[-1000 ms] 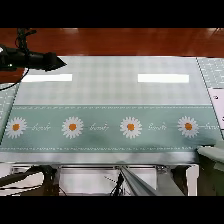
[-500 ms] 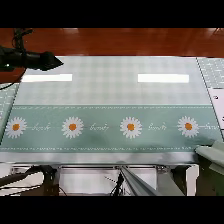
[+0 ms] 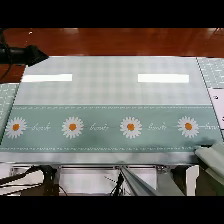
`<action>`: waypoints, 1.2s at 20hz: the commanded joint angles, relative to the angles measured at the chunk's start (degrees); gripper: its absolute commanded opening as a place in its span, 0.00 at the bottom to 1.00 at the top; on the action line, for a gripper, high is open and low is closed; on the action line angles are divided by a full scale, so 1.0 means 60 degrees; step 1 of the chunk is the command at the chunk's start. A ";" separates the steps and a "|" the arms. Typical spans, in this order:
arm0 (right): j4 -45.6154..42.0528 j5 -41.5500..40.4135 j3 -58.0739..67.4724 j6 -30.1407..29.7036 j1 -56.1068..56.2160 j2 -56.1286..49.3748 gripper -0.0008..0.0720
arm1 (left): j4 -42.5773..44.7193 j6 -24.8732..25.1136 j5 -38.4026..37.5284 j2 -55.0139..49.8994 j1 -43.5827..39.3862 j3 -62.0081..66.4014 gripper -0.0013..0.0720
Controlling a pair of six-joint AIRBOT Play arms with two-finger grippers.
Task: Fold the shirts.
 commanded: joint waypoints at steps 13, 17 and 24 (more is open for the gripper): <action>0.6164 -0.5705 -0.0477 -0.0488 0.0448 -0.0004 0.80 | -0.0419 0.1424 0.0025 0.0015 0.0299 0.0346 0.75; 1.0936 -0.8360 -0.0033 -0.0878 0.3257 -0.0878 0.84 | 0.1650 0.1144 0.0025 0.0040 -0.0994 0.0346 0.75; 0.9992 -0.6390 0.1264 -0.0117 0.9052 -0.4288 0.84 | 0.5260 -0.2266 -0.0776 0.0000 -0.4044 0.0208 1.00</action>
